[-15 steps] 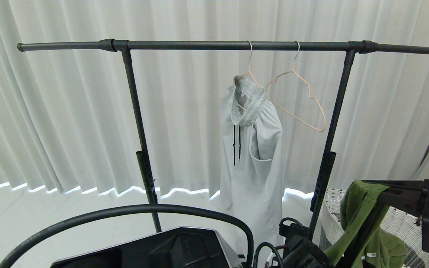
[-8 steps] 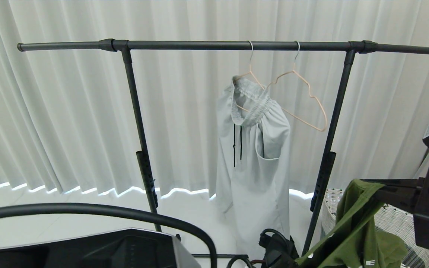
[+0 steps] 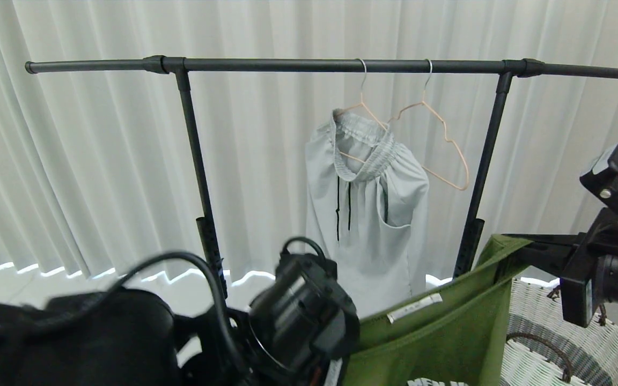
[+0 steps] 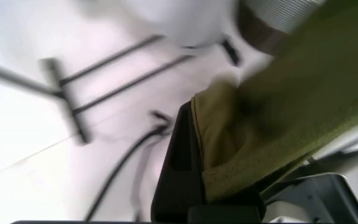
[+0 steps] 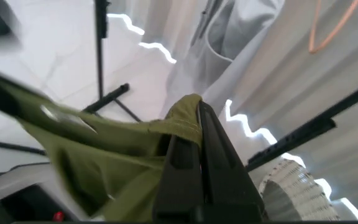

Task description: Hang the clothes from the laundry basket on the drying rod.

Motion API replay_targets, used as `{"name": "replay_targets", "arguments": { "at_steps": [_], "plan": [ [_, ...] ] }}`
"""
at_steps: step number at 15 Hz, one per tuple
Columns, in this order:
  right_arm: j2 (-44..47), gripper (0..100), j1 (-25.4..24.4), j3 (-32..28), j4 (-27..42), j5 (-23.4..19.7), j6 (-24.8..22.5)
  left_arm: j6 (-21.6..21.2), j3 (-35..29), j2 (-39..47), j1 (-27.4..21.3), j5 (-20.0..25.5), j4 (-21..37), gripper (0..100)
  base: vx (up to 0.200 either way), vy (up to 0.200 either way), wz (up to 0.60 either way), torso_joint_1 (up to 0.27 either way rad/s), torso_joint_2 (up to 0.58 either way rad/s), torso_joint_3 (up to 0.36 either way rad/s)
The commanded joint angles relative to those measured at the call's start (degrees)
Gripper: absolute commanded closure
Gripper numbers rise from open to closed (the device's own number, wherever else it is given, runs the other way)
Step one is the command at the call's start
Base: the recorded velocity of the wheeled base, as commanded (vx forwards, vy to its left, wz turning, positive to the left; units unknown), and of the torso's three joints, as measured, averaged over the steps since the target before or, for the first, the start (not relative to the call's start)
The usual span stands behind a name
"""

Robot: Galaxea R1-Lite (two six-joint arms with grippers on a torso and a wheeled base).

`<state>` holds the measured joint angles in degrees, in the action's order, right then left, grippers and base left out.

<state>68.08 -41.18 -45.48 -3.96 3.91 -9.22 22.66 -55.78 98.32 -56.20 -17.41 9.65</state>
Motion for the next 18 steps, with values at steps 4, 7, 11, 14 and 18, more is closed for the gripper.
{"name": "replay_targets", "arguments": {
  "at_steps": [4,7,11,14,18],
  "plan": [
    [-0.23,100,-0.13,-4.26,-0.34,1.36,-3.00,-8.34,-27.71,-11.04,8.83,-9.49,14.78,100,0.000,0.000,0.00,0.000,0.00,0.000],
    [3.46,100,-0.04,-14.37,0.18,1.45,-3.09,-23.98,-28.59,-15.26,10.85,-8.87,14.69,100,0.000,0.000,0.00,0.000,0.00,0.000],
    [7.59,100,-0.04,-26.76,3.08,1.45,-5.20,-26.71,-28.68,-20.01,12.25,1.85,14.34,100,0.000,0.000,0.00,0.000,0.00,0.000],
    [6.71,100,-0.04,-30.63,9.15,1.45,-6.16,-26.44,-27.80,-20.89,12.17,2.47,12.32,100,0.000,0.000,0.00,0.000,0.00,0.000],
    [0.03,100,-1.10,-36.52,29.10,-0.84,-6.08,-28.90,-22.00,-20.62,10.93,2.38,-0.87,100,0.000,0.000,0.00,0.000,0.00,0.000]
  ]
}}
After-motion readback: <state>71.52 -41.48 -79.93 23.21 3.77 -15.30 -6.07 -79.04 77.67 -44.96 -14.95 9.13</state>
